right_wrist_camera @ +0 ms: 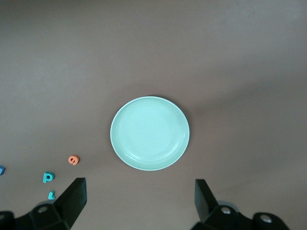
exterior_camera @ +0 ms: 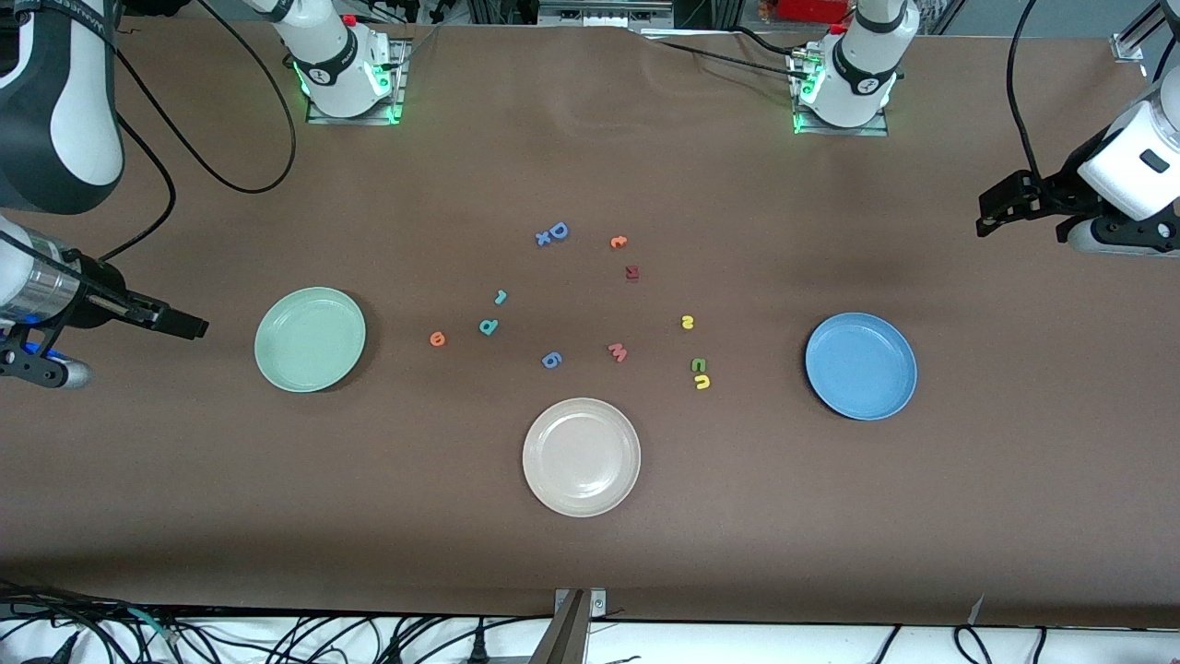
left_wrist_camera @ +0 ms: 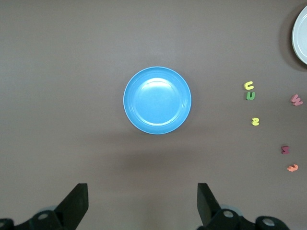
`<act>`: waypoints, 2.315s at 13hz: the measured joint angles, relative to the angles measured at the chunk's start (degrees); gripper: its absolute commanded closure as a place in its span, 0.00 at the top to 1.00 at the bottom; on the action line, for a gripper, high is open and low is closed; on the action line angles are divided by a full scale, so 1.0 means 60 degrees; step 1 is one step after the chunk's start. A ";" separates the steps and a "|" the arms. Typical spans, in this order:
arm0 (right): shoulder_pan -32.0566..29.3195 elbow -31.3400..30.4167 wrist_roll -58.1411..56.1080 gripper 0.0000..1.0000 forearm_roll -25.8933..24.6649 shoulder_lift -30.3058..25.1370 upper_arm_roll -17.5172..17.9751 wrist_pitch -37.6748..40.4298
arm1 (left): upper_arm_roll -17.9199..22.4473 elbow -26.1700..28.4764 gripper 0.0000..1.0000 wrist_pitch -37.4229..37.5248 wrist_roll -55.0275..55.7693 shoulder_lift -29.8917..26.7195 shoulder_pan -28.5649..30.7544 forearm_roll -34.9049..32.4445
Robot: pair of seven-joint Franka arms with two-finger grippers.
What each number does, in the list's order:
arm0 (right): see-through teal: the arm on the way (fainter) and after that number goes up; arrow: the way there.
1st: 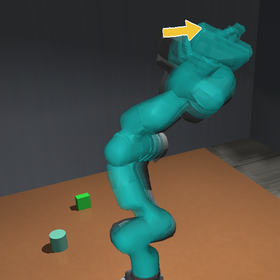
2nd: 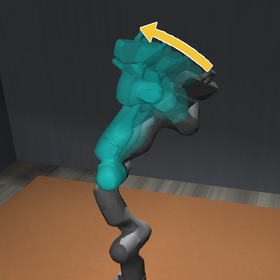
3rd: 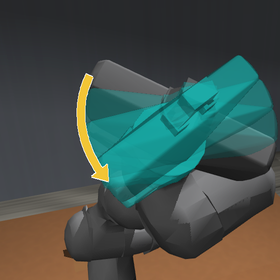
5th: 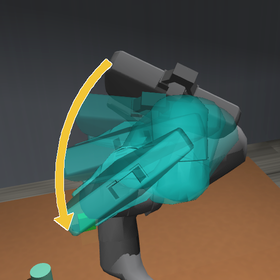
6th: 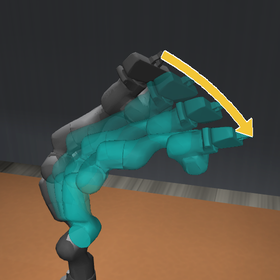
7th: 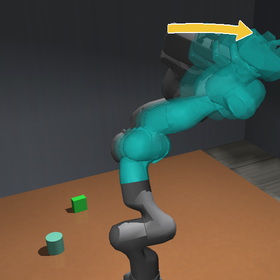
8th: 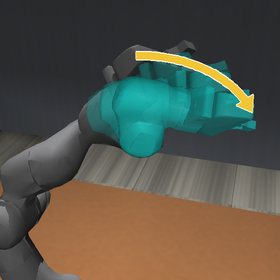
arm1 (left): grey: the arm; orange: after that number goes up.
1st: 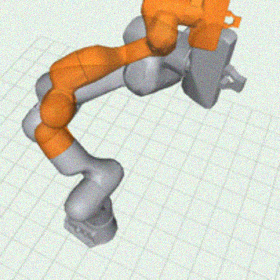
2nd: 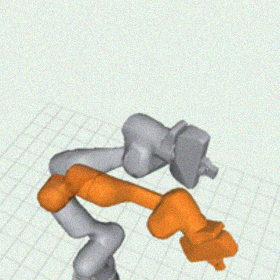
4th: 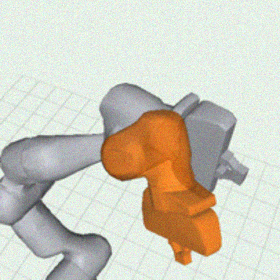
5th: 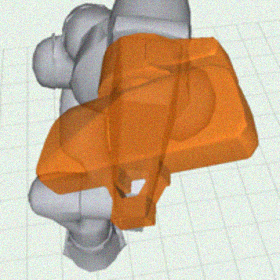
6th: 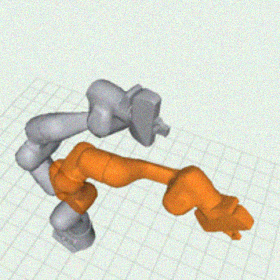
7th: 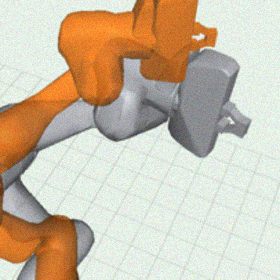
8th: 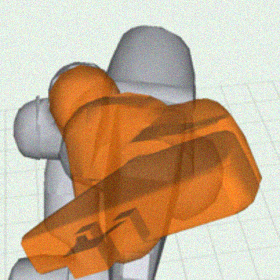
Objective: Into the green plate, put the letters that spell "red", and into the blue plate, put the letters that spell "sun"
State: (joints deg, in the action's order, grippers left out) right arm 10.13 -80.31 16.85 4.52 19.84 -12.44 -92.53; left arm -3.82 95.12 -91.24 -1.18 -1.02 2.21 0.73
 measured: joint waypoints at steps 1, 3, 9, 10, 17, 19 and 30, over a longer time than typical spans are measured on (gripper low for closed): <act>0.0000 -0.0038 0.0000 1.00 -0.0001 0.0000 0.0003 -0.0016 | 0.0000 0.0000 1.00 -0.0002 0.0000 0.0000 0.0000 0.0000; 0.0000 -0.0060 0.0000 1.00 -0.0001 0.0000 0.0006 -0.0028 | 0.0000 0.0000 1.00 -0.0002 0.0000 0.0000 0.0000 0.0000; 0.0002 -0.0096 0.0001 1.00 -0.0001 -0.0001 0.0026 -0.0040 | -0.0005 -0.0062 1.00 0.0037 0.0000 -0.0045 0.0000 0.0085; 0.0002 -0.0101 0.0001 1.00 -0.0001 0.0000 0.0027 -0.0040 | -0.0005 -0.0062 1.00 0.0065 0.0000 -0.0050 0.0000 0.0085; 0.0002 -0.0143 0.0001 1.00 -0.0001 -0.0003 0.0027 -0.0107 | -0.0015 -0.0062 1.00 0.0084 0.0000 -0.0050 0.0000 0.0085; 0.0002 -0.0145 0.0001 1.00 -0.0001 -0.0003 0.0027 -0.0132 | -0.0016 -0.0062 1.00 0.0084 0.0000 -0.0050 0.0000 0.0085; 0.0044 -0.0355 0.0687 1.00 0.0002 -0.0025 0.0459 -0.0400 | -0.0048 -0.0056 1.00 0.0086 0.0007 -0.0031 0.0000 0.0086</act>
State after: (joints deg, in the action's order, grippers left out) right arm 10.39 -82.44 20.98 4.53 19.70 -9.68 -94.93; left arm -4.11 94.78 -90.73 -1.13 -1.21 2.21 1.25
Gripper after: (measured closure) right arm 0.000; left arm 0.000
